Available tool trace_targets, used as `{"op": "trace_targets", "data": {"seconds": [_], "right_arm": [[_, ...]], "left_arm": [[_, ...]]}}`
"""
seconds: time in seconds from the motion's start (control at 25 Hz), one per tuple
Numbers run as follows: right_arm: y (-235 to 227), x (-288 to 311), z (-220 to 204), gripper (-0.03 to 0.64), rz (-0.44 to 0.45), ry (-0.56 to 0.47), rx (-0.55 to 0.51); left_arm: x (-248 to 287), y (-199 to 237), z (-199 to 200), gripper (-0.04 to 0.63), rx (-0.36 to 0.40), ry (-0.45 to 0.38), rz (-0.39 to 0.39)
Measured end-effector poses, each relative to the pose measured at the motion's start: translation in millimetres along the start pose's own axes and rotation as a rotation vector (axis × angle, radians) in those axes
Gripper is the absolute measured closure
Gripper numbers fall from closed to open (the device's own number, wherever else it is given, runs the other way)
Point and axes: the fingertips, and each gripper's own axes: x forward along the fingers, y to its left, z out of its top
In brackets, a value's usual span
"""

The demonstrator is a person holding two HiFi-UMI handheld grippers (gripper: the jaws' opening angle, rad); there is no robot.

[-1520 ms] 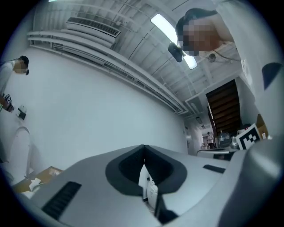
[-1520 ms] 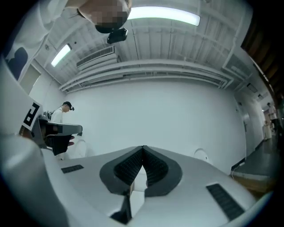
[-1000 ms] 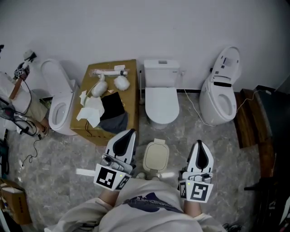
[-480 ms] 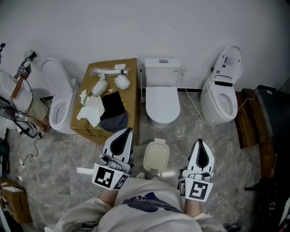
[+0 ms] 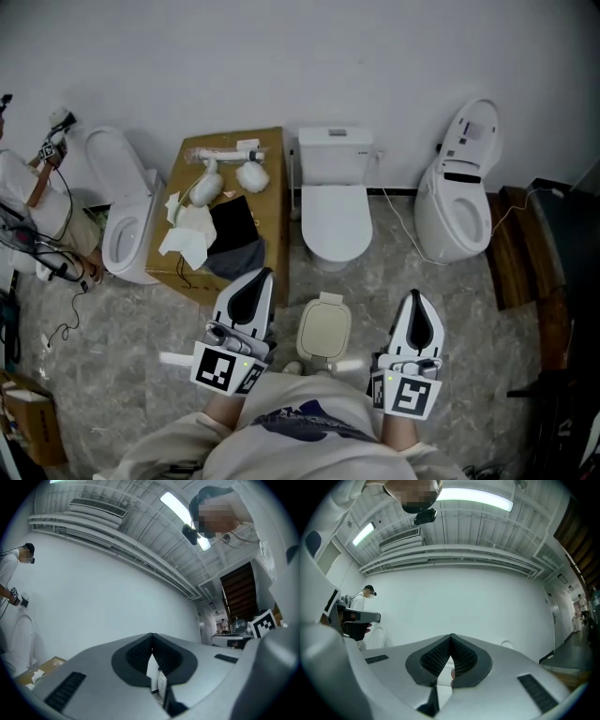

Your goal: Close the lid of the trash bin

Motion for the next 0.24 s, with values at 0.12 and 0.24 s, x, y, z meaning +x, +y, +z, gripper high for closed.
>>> {"op": "trace_targets", "data": {"seconds": [0.12, 0.24], "right_arm": [[-1.6, 2.5, 0.3, 0.611, -0.001, 0.002, 0.001], [-3.2, 4.6, 0.4, 0.611, -0.002, 0.006, 0.001]], "left_arm": [[2.9, 0.4, 0.5, 0.598, -0.001, 0.000, 0.000], [5.6, 1.1, 1.2, 0.598, 0.000, 0.000, 0.001]]}}
